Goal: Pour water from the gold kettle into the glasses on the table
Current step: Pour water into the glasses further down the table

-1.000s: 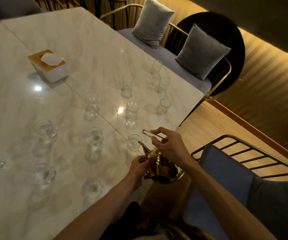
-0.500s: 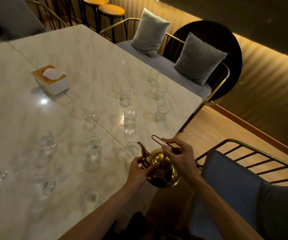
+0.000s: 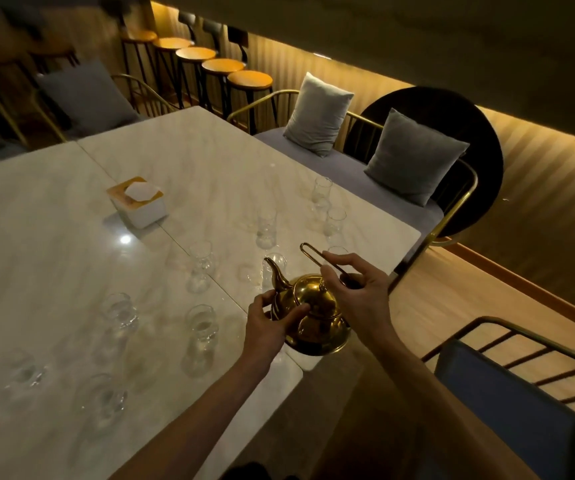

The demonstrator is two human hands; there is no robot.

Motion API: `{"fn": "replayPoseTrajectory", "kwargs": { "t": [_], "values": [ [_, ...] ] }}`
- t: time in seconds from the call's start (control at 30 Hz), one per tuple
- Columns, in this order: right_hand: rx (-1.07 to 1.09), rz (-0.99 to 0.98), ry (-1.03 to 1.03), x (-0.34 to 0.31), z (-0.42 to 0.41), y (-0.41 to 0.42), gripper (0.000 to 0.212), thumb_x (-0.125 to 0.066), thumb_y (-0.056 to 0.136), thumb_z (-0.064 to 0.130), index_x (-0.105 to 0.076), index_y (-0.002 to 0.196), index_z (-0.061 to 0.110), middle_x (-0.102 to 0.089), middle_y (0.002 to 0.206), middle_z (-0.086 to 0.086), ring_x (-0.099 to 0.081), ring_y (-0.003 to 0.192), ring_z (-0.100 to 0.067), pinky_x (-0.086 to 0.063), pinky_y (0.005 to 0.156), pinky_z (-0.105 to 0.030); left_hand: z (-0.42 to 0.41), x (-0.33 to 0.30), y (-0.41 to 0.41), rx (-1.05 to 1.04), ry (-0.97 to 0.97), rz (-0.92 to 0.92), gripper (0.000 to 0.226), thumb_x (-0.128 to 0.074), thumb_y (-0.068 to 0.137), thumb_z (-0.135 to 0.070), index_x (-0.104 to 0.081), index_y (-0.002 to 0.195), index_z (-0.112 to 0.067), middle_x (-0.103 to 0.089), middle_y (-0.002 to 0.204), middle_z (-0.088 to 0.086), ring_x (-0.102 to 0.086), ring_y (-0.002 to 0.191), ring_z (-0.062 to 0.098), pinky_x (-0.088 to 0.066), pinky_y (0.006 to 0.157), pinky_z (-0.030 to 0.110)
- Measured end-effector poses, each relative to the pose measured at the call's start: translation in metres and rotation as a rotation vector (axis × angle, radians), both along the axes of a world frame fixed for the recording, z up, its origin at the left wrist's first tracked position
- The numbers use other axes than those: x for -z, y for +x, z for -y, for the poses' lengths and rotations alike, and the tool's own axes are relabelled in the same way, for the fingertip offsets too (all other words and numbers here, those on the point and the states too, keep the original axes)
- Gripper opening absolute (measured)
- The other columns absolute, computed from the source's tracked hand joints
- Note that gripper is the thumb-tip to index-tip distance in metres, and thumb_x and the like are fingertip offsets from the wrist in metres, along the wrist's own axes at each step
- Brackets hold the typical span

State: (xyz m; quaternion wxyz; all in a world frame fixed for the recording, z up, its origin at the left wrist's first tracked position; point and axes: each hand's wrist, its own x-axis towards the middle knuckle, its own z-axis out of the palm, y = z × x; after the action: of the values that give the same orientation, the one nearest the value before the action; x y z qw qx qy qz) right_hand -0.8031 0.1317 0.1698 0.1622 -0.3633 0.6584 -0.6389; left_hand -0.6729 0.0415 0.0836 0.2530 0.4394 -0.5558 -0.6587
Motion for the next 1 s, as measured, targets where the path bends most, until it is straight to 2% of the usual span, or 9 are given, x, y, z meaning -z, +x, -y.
{"fn": "replayPoseTrajectory", "kwargs": {
  "t": [0.1,0.23,0.33,0.4,0.53,0.63,0.77,0.9,1.0],
  "values": [
    [-0.008,-0.023,-0.048,-0.017,0.026,0.000,0.018,-0.071,0.092,0.010,-0.072,0.109,0.015,-0.072,0.111,0.017,-0.074,0.091,-0.003,-0.058,0.073,-0.016,0.022,-0.018,0.001,-0.041,-0.008,-0.019,0.119,-0.083,0.031,-0.080,-0.053,0.133,-0.027,-0.056,0.134,-0.004,-0.057,0.123,0.023,-0.053,0.100,0.046],
    [-0.006,-0.044,-0.078,-0.031,0.064,0.002,0.017,-0.072,0.091,0.012,-0.074,0.107,0.019,-0.073,0.109,0.017,-0.074,0.090,-0.005,-0.059,0.073,-0.018,0.056,-0.037,0.004,-0.048,0.061,-0.051,0.117,-0.086,0.030,-0.075,-0.050,0.132,-0.033,-0.054,0.133,-0.003,-0.059,0.120,0.027,-0.058,0.092,0.049],
    [-0.032,-0.044,-0.082,-0.036,0.092,0.005,0.017,-0.073,0.091,0.013,-0.073,0.105,0.024,-0.074,0.109,0.016,-0.075,0.086,-0.008,-0.060,0.073,-0.020,0.082,-0.045,0.009,-0.012,0.153,-0.087,0.114,-0.087,0.042,-0.060,-0.043,0.141,-0.028,-0.056,0.137,0.004,-0.063,0.115,0.029,-0.063,0.074,0.039],
    [-0.057,-0.053,-0.069,-0.036,0.111,0.009,0.018,-0.073,0.091,0.015,-0.072,0.104,0.027,-0.074,0.109,0.016,-0.075,0.084,-0.011,-0.061,0.073,-0.022,0.101,-0.045,0.012,0.001,0.176,-0.108,0.110,-0.086,0.046,-0.056,-0.042,0.142,-0.027,-0.056,0.137,0.006,-0.065,0.112,0.027,-0.062,0.067,0.033],
    [-0.081,-0.068,-0.022,-0.032,0.146,0.012,0.019,-0.073,0.091,0.018,-0.072,0.108,0.027,-0.075,0.110,0.009,-0.076,0.080,-0.015,-0.064,0.075,-0.032,0.133,-0.035,0.017,-0.028,0.211,-0.126,0.100,-0.086,0.055,-0.050,-0.042,0.142,-0.028,-0.055,0.139,0.006,-0.064,0.114,0.030,-0.063,0.072,0.037],
    [-0.107,-0.063,0.012,-0.026,0.171,0.013,0.021,-0.073,0.091,0.018,-0.073,0.110,0.026,-0.077,0.104,0.004,-0.074,0.072,-0.017,-0.064,0.073,-0.037,0.152,-0.023,0.016,-0.062,0.238,-0.157,0.100,-0.085,0.057,-0.049,-0.041,0.145,-0.028,-0.053,0.140,0.006,-0.064,0.114,0.030,-0.063,0.073,0.038],
    [-0.117,-0.056,0.060,-0.015,0.201,0.016,0.021,-0.074,0.091,0.017,-0.073,0.110,0.027,-0.076,0.091,0.002,-0.071,0.065,-0.013,-0.061,0.068,-0.028,0.170,-0.008,0.014,-0.128,0.291,-0.154,0.105,-0.084,0.056,-0.050,-0.038,0.147,-0.025,-0.051,0.139,0.004,-0.064,0.111,0.026,-0.062,0.074,0.037],
    [-0.132,-0.040,0.107,-0.002,0.224,0.020,0.020,-0.074,0.091,0.017,-0.074,0.110,0.024,-0.075,0.085,0.004,-0.068,0.061,-0.008,-0.057,0.065,-0.021,0.184,0.006,0.017,-0.154,0.362,-0.153,0.090,-0.081,0.065,-0.044,-0.045,0.143,-0.019,-0.059,0.129,0.003,-0.066,0.103,0.021,-0.061,0.072,0.035],
    [-0.137,-0.048,0.155,0.009,0.240,0.021,0.021,-0.073,0.091,0.019,-0.074,0.110,0.027,-0.075,0.084,0.003,-0.067,0.061,-0.011,-0.058,0.067,-0.022,0.196,0.018,0.019,-0.155,0.394,-0.143,0.071,-0.079,0.078,-0.036,-0.048,0.140,-0.018,-0.062,0.123,0.001,-0.067,0.102,0.020,-0.062,0.072,0.035]
  ]
}}
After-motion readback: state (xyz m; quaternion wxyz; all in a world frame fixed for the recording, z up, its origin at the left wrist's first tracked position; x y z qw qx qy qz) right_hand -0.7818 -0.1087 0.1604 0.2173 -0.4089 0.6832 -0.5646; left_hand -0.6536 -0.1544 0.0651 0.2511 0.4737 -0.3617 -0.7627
